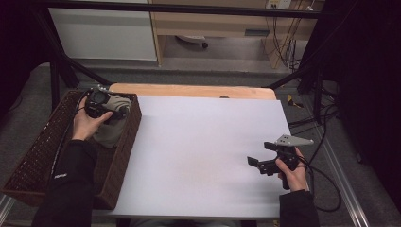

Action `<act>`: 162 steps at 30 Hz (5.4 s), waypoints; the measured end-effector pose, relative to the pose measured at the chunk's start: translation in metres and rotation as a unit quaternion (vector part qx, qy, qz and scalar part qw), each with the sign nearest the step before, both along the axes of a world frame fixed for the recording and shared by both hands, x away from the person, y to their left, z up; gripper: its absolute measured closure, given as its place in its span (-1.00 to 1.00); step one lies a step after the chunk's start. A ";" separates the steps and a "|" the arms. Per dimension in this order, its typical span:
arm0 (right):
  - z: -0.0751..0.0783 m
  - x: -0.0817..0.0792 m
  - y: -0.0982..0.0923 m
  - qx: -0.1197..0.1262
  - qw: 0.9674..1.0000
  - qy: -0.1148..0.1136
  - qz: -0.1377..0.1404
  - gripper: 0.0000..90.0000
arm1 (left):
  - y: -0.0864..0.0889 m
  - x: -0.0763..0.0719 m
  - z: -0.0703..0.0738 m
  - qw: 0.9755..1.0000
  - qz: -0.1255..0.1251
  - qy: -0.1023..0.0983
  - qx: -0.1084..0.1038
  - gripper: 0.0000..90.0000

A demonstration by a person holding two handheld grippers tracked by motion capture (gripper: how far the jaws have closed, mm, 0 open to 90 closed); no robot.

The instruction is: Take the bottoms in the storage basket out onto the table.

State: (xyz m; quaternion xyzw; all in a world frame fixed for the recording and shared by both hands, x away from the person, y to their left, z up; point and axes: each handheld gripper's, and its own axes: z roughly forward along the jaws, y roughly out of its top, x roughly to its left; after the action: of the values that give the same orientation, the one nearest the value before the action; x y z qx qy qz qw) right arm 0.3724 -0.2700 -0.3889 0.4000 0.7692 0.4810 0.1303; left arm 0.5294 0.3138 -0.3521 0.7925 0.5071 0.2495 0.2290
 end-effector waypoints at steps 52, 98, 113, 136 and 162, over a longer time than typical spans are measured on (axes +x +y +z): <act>0.001 -0.001 0.001 -0.001 1.000 -0.001 0.000 -0.99 | -0.006 -0.037 0.035 0.999 -0.030 -0.009 0.009 0.58; 0.001 -0.001 0.001 -0.003 1.000 0.000 0.001 -0.99 | 0.006 -0.063 0.064 0.999 -0.048 -0.007 -0.005 0.58; 0.000 -0.001 0.002 -0.004 1.000 0.000 0.001 -0.99 | 0.013 -0.073 0.077 0.998 -0.055 -0.014 -0.011 0.58; 0.000 -0.001 0.002 -0.005 1.000 0.001 0.003 -0.99 | 0.023 -0.086 0.096 0.998 -0.064 -0.018 -0.024 0.59; -0.001 0.000 0.003 -0.006 1.000 0.000 0.004 -0.99 | 0.031 -0.095 0.115 0.997 -0.074 -0.017 -0.026 0.59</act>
State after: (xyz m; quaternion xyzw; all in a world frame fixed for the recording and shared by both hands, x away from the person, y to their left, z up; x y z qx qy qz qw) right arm 0.3723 -0.2668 -0.3895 0.3964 0.7737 0.4766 0.1311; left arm 0.4340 0.3446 -0.2374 0.8172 0.4498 0.2316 0.2762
